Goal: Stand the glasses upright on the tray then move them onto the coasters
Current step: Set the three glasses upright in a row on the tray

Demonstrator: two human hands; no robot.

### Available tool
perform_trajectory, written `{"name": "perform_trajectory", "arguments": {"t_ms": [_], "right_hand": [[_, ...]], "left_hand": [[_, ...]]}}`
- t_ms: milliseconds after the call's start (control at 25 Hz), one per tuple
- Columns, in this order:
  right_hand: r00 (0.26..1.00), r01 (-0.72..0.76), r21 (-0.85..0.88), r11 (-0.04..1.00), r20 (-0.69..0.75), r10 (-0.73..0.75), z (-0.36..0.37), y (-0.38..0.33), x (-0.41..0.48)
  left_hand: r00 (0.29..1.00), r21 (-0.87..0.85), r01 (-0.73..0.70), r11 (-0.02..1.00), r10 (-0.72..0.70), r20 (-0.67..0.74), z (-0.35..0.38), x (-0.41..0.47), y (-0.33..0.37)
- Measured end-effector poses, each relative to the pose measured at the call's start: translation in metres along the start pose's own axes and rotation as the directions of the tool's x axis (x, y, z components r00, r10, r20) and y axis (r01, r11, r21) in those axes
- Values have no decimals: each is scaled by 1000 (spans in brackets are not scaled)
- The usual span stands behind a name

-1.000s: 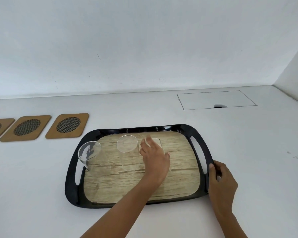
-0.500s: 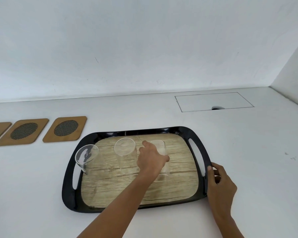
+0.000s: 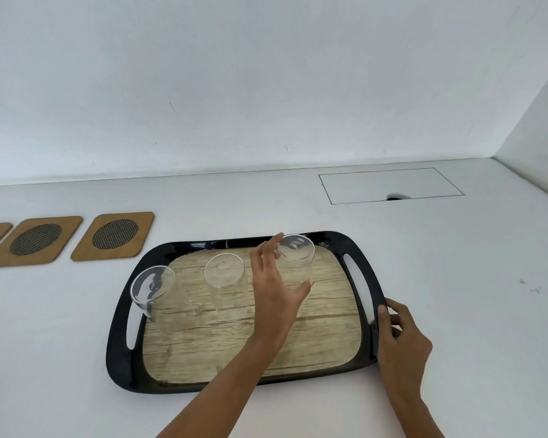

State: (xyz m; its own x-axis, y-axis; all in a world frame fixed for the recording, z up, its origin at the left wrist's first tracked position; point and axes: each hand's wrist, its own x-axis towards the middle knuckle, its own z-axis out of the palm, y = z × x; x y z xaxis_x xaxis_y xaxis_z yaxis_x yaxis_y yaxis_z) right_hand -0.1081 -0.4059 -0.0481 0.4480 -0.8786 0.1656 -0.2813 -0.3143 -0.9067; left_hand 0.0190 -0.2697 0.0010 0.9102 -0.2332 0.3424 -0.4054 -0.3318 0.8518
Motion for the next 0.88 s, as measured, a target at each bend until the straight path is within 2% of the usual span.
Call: {"name": "perform_trajectory", "arguments": {"t_ms": [160, 880], "right_hand": [[1000, 7, -6, 1000, 5, -7, -1, -1, 1], [1000, -21, -9, 1000, 4, 21, -2, -5, -2]], "left_hand": [[1000, -30, 11, 999, -11, -10, 3, -4, -4], [990, -47, -121, 992, 124, 66, 6, -18, -11]]}}
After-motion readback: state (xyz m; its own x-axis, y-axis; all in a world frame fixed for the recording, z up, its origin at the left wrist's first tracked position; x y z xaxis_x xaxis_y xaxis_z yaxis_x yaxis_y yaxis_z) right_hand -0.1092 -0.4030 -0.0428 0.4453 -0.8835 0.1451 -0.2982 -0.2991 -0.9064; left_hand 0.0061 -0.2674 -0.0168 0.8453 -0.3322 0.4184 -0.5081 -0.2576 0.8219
